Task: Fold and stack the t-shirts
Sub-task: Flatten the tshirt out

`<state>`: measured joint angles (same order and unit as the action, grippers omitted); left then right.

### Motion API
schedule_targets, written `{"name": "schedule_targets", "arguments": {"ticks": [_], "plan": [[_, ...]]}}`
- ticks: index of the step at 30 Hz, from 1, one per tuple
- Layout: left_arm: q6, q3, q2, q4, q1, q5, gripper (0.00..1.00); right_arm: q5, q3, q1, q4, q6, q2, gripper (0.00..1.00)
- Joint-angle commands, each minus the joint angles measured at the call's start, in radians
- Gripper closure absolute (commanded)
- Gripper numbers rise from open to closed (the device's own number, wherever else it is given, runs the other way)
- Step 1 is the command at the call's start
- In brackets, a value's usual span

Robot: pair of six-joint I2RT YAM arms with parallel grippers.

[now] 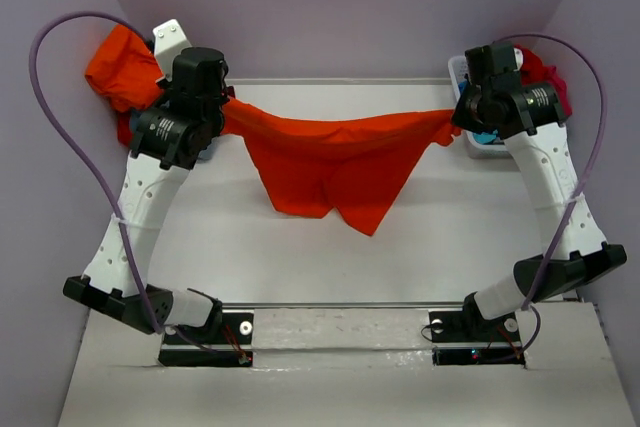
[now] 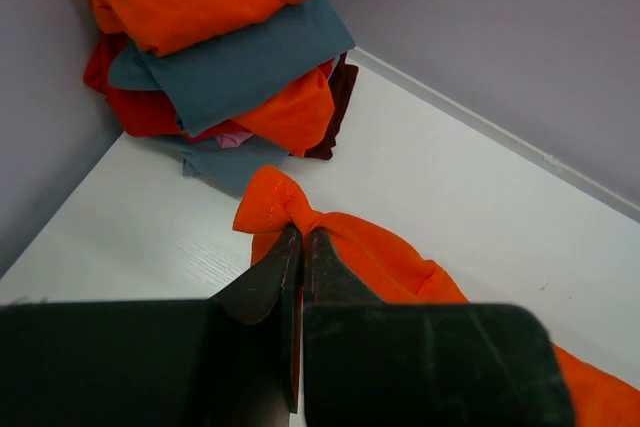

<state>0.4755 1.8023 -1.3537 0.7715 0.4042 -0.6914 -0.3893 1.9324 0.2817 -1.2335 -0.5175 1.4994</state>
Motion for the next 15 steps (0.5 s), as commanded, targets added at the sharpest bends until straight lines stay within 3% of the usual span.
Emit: {"name": "schedule_targets", "arguments": {"ticks": [1, 15], "plan": [[0.017, 0.057, 0.051, -0.012, -0.005, -0.103, 0.94, -0.043, 0.014, -0.007, 0.019, -0.003, -0.051, 0.93], [0.055, 0.137, 0.067, 0.014, -0.005, -0.154, 0.94, -0.111, 0.000, -0.007, 0.046, -0.004, -0.129, 0.93]]}}
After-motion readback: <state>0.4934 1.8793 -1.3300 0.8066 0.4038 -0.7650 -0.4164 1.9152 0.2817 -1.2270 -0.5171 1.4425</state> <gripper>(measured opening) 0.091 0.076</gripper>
